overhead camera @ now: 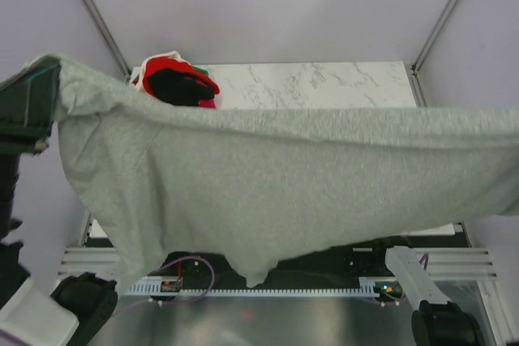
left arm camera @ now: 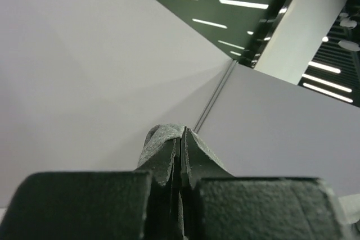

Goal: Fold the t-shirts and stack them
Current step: Flatten the tshirt out

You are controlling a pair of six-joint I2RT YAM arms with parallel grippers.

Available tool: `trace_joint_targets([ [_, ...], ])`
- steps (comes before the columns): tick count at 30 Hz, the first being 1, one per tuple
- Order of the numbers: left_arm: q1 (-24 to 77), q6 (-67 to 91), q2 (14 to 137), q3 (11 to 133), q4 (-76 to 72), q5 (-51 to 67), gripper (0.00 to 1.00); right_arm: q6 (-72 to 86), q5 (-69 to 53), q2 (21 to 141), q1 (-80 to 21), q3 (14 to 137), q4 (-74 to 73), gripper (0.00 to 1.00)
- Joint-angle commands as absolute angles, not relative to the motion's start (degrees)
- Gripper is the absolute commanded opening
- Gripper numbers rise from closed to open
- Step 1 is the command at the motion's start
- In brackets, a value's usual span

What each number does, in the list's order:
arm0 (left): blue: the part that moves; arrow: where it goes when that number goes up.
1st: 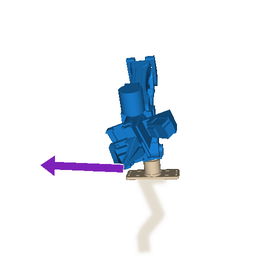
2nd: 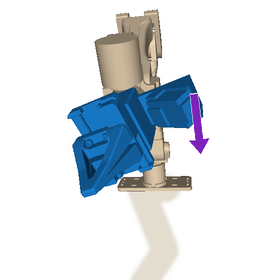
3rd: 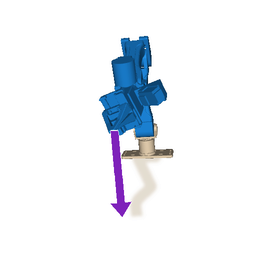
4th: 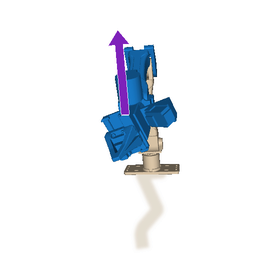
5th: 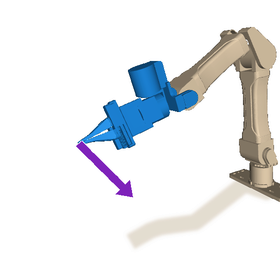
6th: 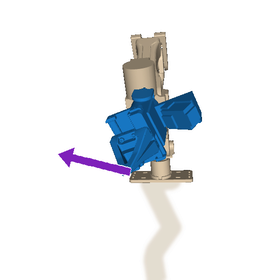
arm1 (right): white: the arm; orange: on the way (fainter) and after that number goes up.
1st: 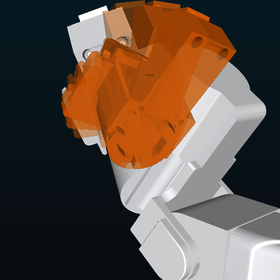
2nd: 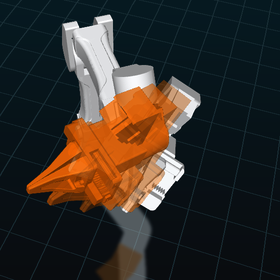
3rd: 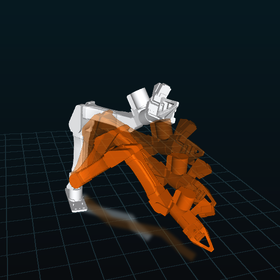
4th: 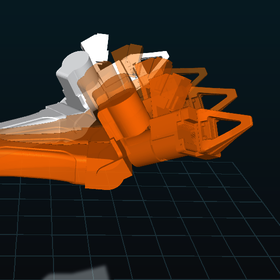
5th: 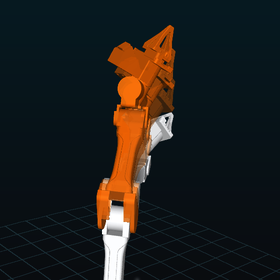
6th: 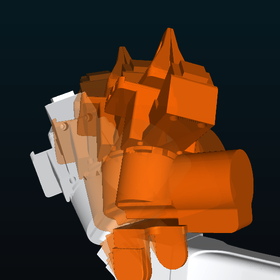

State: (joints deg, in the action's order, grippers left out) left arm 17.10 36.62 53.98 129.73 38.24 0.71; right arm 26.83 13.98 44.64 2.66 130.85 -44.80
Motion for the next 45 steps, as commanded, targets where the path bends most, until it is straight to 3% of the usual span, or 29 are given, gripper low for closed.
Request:
trace_joint_targets([
  [1, 17.0, 31.6, 66.2, 128.7, 38.8, 0.2, 0.02, 22.2, 16.2, 58.2, 2.6, 123.6, -46.1, 0.00],
  [7, 16.9, 28.7, 84.8, 128.4, 38.4, -3.1, 0.02, 22.1, 19.9, 65.5, 2.6, 104.5, -37.6, 0.00],
  [13, 15.7, 27.7, 104.7, 128.7, 33.3, 1.1, 0.02, 24.5, 23.7, 75.6, 2.7, 86.8, -26.0, 0.00],
  [14, 15.4, 26.7, 111.6, 128.8, 32.4, 2.0, 0.03, 24.5, 23.8, 77.3, 2.7, 85.4, -24.7, 0.16],
  [15, 15.3, 26.4, 115.2, 130.5, 31.7, 2.5, 0.09, 24.6, 24.0, 81.3, 2.6, 83.6, -23.8, 0.42],
  [16, 14.8, 26.0, 118.9, 132.0, 31.6, 3.9, 0.24, 24.7, 24.1, 83.8, 2.7, 83.6, -23.8, 0.84],
  [17, 14.5, 25.8, 127.4, 136.3, 32.1, 6.0, 0.65, 24.9, 24.3, 87.9, 2.7, 83.9, -24.0, 0.96],
  [18, 14.0, 26.4, 130.7, 138.6, 32.9, 8.1, 0.80, 24.8, 24.2, 89.7, 2.7, 84.1, -23.9, 0.98],
  [19, 13.2, 27.4, 134.1, 140.3, 33.7, 11.8, 0.88, 24.4, 24.0, 91.2, 2.7, 84.3, -24.0, 0.98],
  [22, 13.4, 30.1, 136.3, 138.4, 34.7, 12.5, 0.95, 22.8, 22.8, 94.1, 2.7, 84.8, -23.8, 0.98],
  [28, 14.0, 28.8, 126.0, 125.3, 33.5, 7.3, 0.95, 24.8, 19.0, 91.3, 2.7, 79.7, -23.0, 0.98],
  [32, 14.3, 28.6, 117.4, 114.3, 33.4, 4.3, 0.93, 26.3, 10.3, 88.9, 2.1, 72.2, -19.6, 0.98],
  [38, 18.0, 29.6, 110.0, 99.2, 31.4, 1.2, 0.92, 25.0, -1.2, 96.7, 0.5, 73.5, -21.4, 0.98],
  [45, 26.7, 35.6, 101.5, 81.1, 30.7, 0.2, 0.88, 27.8, -2.8, 101.2, 3.3, 72.0, -23.4, 0.98],
])
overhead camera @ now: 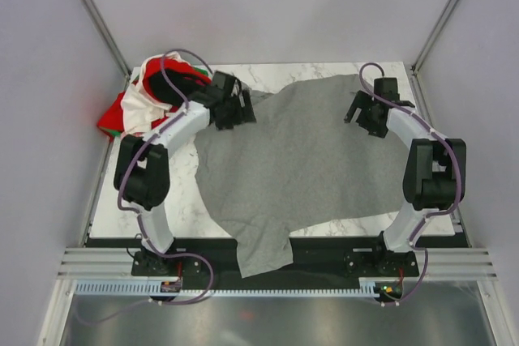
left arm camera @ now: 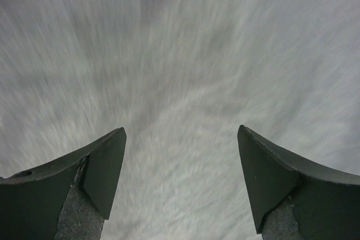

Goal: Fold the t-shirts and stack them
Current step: Flatten the tshirt out, then fold the tshirt

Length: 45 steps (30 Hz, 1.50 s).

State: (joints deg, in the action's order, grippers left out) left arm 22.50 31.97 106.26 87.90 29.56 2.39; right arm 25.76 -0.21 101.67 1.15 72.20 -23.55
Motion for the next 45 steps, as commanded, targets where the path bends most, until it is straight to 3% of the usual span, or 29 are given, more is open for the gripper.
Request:
trace_joint_targets([
  [1, 29.3, 36.9, 99.8, 76.8, 30.7, -2.2, 0.87, 28.3, -2.7, 101.2, 3.9, 71.5, -23.5, 0.98],
  [9, 35.2, 40.2, 88.9, 59.6, 24.9, -0.3, 0.90, 33.5, 1.0, 98.4, 5.1, 61.2, -22.6, 0.98],
  [16, 34.8, 42.0, 94.6, 58.1, 25.0, 0.2, 0.89, 32.9, 0.8, 94.6, 6.9, 53.8, -22.5, 0.98],
  [24, 28.1, 41.1, 108.1, 62.0, 26.6, -1.9, 0.87, 32.4, 1.1, 98.9, 7.0, 56.2, -24.2, 0.98],
  [30, 21.2, 34.3, 117.4, 74.2, 29.4, -1.6, 0.85, 33.3, -2.4, 106.4, 7.2, 62.5, -24.2, 0.98],
  [40, 14.3, 26.3, 143.4, 129.6, 53.0, -1.4, 0.85, 36.7, -9.6, 117.9, 3.2, 77.7, -25.1, 0.98],
  [42, 13.5, 26.9, 144.8, 133.8, 55.5, -0.3, 0.85, 35.6, -9.7, 118.7, 2.8, 80.6, -27.1, 0.98],
  [45, 13.8, 28.1, 138.4, 130.2, 55.6, 1.4, 0.85, 32.6, -7.7, 119.1, 2.7, 86.2, -31.3, 0.98],
])
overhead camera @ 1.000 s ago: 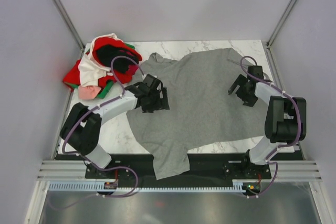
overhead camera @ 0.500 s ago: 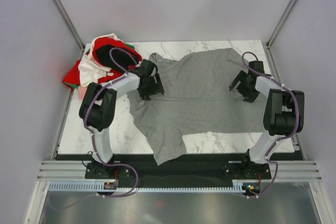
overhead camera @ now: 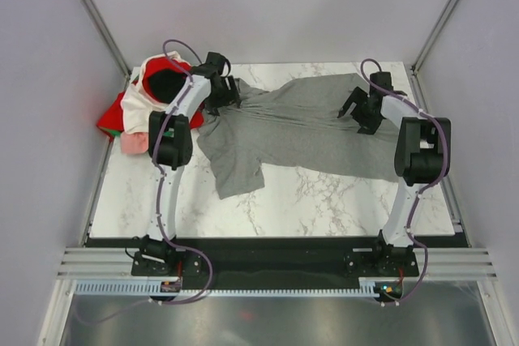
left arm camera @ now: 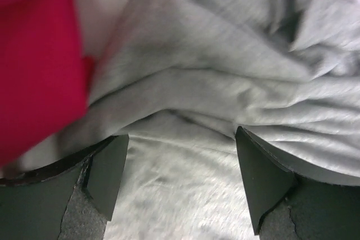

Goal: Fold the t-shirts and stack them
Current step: Fold the tshirt

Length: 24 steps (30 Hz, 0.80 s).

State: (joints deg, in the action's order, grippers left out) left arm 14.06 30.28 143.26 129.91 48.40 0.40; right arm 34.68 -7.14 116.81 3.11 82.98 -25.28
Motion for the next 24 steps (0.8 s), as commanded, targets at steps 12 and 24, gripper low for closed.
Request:
trace_joint_targets([
  [12, 15.5, 30.3, 99.3, 107.3, 55.0, -1.6, 0.89, 27.1, 7.9, 93.5, 0.8, 87.6, -39.1, 0.98],
  [24, 15.4, 37.9, 65.9, 51.5, 38.2, 5.1, 0.82, 35.7, -12.9, 70.1, 33.2, 42.6, -32.1, 0.98],
])
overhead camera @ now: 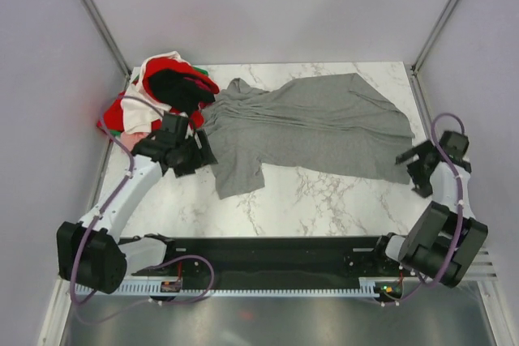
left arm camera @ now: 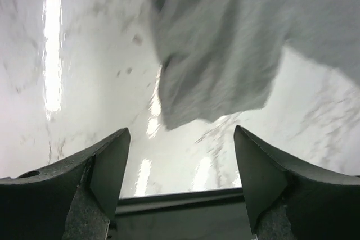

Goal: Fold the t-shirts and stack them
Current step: Fold the tshirt

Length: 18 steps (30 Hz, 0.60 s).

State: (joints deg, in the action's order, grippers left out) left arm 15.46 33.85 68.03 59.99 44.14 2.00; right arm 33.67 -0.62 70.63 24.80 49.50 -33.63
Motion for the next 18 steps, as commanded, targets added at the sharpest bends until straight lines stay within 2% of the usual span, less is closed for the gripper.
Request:
trace_joint_targets([
  [1, 15.4, 38.0, 65.6, 49.7, 36.1, 5.4, 0.82, 35.0, -14.8, 70.3, 35.7, 39.9, -31.3, 0.98],
  [5, 15.3, 39.5, 66.4, 43.2, 30.6, 7.6, 0.80, 33.1, -14.6, 71.6, 37.4, 40.3, -31.2, 0.98],
  [9, 15.4, 41.8, 69.0, 38.0, 25.3, 8.1, 0.80, 32.3, -7.6, 71.5, 37.4, 41.2, -32.0, 0.98],
  [14, 17.1, 43.5, 76.2, 35.3, 18.1, 9.4, 0.79, 32.3, -4.1, 73.9, 36.9, 40.9, -30.9, 0.98],
  [17, 20.6, 44.1, 81.0, 36.6, 16.9, 9.0, 0.71, 33.0, -3.4, 75.9, 35.8, 41.0, -30.2, 0.97],
  [18, 21.8, 44.5, 82.1, 37.5, 16.6, 8.0, 0.66, 33.1, -2.6, 76.3, 35.6, 41.1, -30.1, 0.97],
])
